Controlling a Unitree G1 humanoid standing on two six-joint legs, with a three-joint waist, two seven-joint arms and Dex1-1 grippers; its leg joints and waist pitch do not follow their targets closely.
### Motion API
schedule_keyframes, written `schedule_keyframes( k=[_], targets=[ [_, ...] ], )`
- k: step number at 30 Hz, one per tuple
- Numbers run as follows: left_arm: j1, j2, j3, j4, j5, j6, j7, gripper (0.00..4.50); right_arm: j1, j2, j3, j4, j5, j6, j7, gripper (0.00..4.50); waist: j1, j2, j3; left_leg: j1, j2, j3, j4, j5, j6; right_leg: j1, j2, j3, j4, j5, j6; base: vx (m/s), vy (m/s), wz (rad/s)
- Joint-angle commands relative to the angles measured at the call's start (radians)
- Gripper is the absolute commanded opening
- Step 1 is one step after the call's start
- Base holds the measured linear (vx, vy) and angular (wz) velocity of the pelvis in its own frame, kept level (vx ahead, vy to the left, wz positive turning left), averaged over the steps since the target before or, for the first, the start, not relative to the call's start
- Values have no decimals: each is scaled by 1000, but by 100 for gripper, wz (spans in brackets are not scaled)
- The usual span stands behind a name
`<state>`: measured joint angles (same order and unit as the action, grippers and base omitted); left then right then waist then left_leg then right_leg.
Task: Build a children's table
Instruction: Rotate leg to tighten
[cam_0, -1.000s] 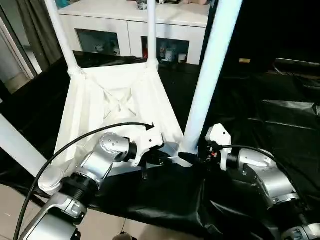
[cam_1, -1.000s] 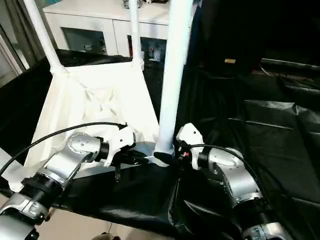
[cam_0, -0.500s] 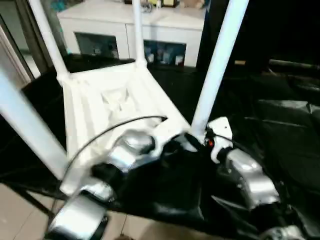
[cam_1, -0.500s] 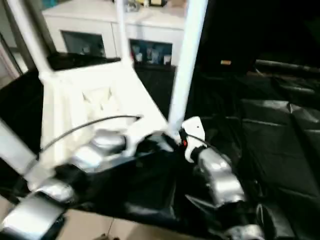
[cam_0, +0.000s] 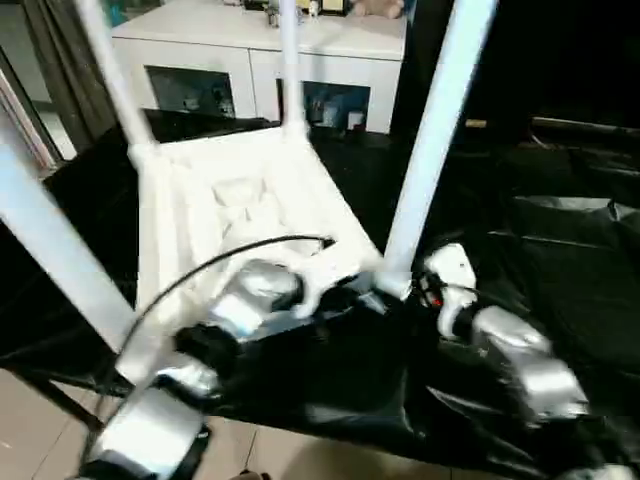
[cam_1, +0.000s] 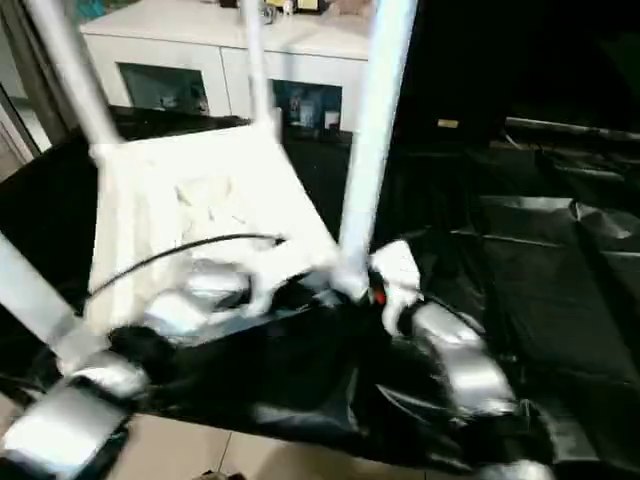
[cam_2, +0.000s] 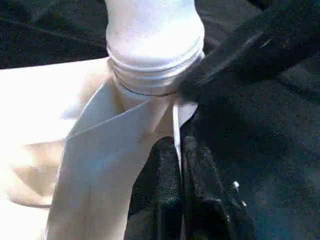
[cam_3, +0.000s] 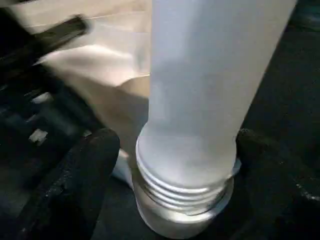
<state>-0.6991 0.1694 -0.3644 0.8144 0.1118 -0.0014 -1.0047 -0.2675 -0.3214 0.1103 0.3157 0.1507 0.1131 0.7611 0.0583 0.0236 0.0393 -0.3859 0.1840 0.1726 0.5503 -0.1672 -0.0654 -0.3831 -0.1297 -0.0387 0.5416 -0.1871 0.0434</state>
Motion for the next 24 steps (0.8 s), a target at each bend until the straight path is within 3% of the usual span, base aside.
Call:
schedule_keyframes(
  k=[1, 2, 3, 10, 17, 24],
  targets=[
    [39, -3, -26, -34, -37, -31, -75, 0, 1, -20, 34, -58, 35, 10, 94, 386, 0, -30, -42, 22, 29, -3, -75, -441, 49, 10, -18, 4, -82, -526, -136, 0, 0, 0],
    [51, 16, -22, -61, -51, -29, -114, 0, 7, -48, 33, -79, 52, 16, 139, 386, 3, -27, -41, 27, 33, -2, -73, -443, 42, 6, -21, 6, -83, -544, -137, 0, 0, 0],
    [67, 41, -18, -96, -70, -19, -163, 0, 15, -80, 30, -105, 73, 31, 194, 386, 2, -32, -40, 28, 33, -2, -73, -447, 41, 5, -20, 5, -84, -553, -136, 0, 0, 0],
    [106, 95, -5, -184, -110, 8, -271, 0, 17, -147, 48, -124, 91, 39, 312, 386, 2, -30, -39, 29, 39, -7, -78, -472, 10, 4, -20, 4, -76, -564, -132, 0, 0, 0],
    [122, 100, -1, -214, -103, 16, -273, 0, -8, -142, 70, -88, 53, 16, 308, 386, 1, -37, -39, 29, 37, -3, -75, -452, 10, 2, -20, 7, -75, -553, -138, 0, 0, 0],
    [125, 97, -1, -226, -97, 28, -269, 0, -32, -125, 82, -58, 40, 4, 291, 386, 4, -34, -42, 29, 39, 1, -75, -418, 14, 5, -18, 10, -66, -481, -163, 0, 0, 0]
  ],
)
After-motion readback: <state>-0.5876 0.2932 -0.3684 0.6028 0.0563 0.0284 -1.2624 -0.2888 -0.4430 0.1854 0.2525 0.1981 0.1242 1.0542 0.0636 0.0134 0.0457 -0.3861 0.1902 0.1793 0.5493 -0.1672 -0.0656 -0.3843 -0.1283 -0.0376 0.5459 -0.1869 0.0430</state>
